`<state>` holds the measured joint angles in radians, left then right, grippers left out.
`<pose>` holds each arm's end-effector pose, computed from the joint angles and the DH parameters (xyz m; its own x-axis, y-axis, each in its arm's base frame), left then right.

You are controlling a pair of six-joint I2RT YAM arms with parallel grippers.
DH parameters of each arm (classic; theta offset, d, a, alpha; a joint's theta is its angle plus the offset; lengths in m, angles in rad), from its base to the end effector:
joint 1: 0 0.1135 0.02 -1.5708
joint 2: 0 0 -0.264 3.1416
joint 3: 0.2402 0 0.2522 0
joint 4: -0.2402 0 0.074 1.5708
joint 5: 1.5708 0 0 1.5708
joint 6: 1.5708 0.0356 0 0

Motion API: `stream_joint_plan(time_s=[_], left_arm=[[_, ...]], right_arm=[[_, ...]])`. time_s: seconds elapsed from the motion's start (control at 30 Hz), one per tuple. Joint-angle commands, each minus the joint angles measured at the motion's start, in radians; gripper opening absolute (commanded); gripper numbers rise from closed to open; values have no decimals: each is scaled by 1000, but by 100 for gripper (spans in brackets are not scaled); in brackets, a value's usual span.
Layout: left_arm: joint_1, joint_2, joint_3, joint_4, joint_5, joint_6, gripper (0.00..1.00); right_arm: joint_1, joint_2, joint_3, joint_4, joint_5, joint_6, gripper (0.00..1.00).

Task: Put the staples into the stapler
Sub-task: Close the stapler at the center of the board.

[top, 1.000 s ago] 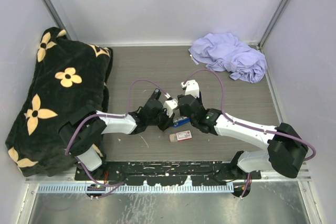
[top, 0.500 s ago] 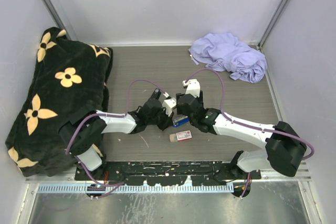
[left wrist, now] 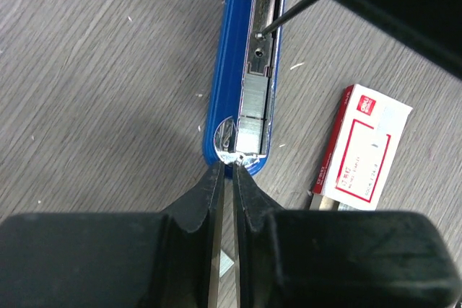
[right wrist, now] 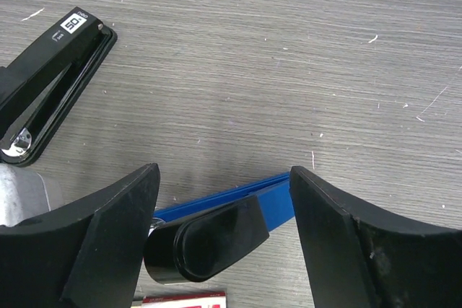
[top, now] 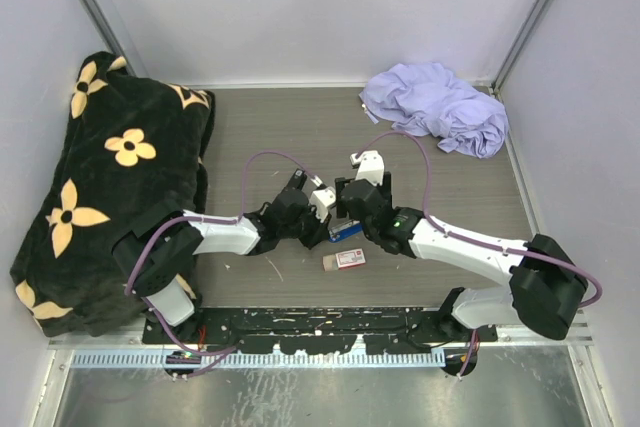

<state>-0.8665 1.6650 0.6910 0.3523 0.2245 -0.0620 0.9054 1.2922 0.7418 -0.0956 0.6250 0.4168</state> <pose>0.2015 -0.2494 0.1441 -0.4297 0.4124 -0.8033 0.8351 0.5199 -0.1798 0.1829 0.1993 0.2284 -0.4813 -0.0815 -0.8727 -0.1691 0.9856 0.0012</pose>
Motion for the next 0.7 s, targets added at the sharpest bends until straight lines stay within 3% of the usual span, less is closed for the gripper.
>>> stream_joint_plan(time_s=[0.0,0.17,0.33,0.57,0.67], left_arm=[[-32,12,62,63,6,33,11],[-31,9,61,65,-1,29,15],[-32,-1,51,77,-5,24,20],[-29,-38,19,90,-45,16,29],[-22,-79,-15,92,-75,7,32]], right_arm=[[95,-23,12,89,-387,-88,82],[95,-61,17,87,-454,-98,92],[95,-100,32,67,-458,-92,95],[96,-186,6,46,-339,-62,91],[92,-218,-11,28,-286,-36,85]])
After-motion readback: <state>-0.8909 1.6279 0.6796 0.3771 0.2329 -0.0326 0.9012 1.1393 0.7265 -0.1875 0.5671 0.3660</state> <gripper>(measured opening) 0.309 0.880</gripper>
